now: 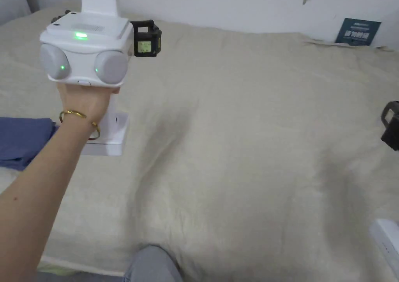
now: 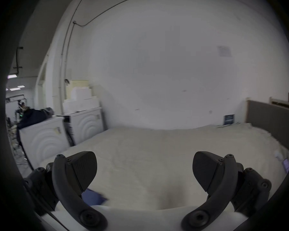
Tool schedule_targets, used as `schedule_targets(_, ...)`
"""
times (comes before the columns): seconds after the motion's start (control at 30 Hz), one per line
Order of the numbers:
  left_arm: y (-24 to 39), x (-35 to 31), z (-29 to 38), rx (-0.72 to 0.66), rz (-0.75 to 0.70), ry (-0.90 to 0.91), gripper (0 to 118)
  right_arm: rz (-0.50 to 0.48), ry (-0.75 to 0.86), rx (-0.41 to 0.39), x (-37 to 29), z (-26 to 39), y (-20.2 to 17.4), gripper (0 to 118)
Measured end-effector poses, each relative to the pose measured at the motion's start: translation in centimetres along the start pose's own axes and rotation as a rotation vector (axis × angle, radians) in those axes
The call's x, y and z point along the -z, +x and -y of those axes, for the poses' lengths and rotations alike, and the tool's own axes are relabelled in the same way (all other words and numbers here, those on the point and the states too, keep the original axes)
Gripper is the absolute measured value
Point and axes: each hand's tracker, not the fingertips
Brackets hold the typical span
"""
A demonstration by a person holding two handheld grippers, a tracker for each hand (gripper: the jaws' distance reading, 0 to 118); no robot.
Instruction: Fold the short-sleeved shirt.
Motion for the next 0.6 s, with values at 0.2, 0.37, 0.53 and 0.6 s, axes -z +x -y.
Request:
schedule_targets(0.2,5.6,-3.2,3.1,-0.010,0.117,0.026,113,0.050,0.039,-0.037,-1.1,-0.8,1.3,0)
schedule_targets(0.37,7.7,-5.3,5.9,-0.113,0.160,0.037,98,0.087,0.069,-0.024,-2.1,0.0,2.1,0)
schedule_targets(0.53,9.0,-6.1,8.3,-0.070,0.216,0.005,78,0.090,0.070,-0.006,-2.6,1.5,2.6,0)
schedule_targets(0.6,9.3,-6.3,9.0,-0.062,0.230,0.003,64,0.090,0.065,-0.004,-2.7,2.2,2.7,0)
